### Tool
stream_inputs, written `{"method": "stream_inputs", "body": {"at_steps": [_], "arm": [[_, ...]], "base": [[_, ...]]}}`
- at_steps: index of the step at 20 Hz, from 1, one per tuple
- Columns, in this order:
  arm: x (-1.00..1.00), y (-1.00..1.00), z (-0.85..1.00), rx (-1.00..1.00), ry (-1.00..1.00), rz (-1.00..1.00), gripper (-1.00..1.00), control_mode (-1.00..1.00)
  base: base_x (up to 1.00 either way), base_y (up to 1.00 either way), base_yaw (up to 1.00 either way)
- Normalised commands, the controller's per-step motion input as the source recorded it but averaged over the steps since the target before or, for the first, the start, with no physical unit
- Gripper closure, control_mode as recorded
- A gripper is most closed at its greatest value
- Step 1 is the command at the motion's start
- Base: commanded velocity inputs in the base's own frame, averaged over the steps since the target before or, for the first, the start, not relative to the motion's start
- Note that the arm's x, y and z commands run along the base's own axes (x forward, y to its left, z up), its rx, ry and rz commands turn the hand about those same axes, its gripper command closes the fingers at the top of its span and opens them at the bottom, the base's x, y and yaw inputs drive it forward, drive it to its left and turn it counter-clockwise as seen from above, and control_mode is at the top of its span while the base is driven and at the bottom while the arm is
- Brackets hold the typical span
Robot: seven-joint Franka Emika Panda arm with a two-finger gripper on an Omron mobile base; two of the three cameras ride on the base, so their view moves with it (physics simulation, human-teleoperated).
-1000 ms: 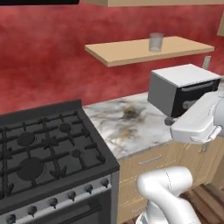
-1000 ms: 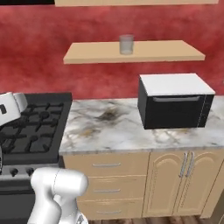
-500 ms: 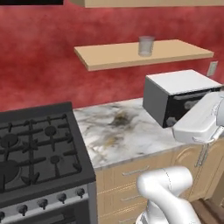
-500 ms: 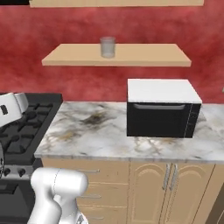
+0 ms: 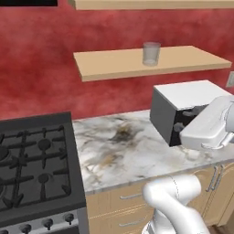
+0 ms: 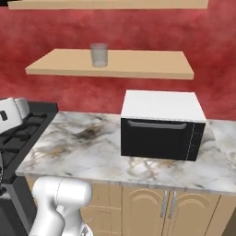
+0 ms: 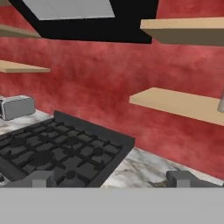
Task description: There is a bowl on the dining counter. Grab a lemon wedge from the fridge and place it in the bowl. Then get the liquor bottle and glass cup from the cabinet and place them next to the bowl.
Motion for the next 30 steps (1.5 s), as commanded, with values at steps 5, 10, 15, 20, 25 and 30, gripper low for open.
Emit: {"method": "stream_inputs", "body": {"at_steps": [5,10,15,20,25,30], "arm": [[0.00,0.00,0.00,0.00,0.00,0.00,-1.00,1.00],[0.00,0.00,0.00,0.00,0.00,0.00,-1.00,1.00],[0.00,0.00,0.00,0.00,0.00,0.00,-1.00,1.00],[0.05,0.00,-0.01,-0.01,0.04,0.00,-1.00,-1.00],[0.22,-0.04,0.16,-0.10,-0.02,0.09,-1.00,-1.00],[0.16,-0.09,0.48,-0.18,-0.03,0.15,-1.00,-1.00]], "base": [[0.41,-0.45,0.12],[0.61,-0.38,0.10],[0.75,-0.32,0.12],[0.30,-0.06,0.03],[0.00,0.00,0.00],[0.00,0.00,0.00]]}}
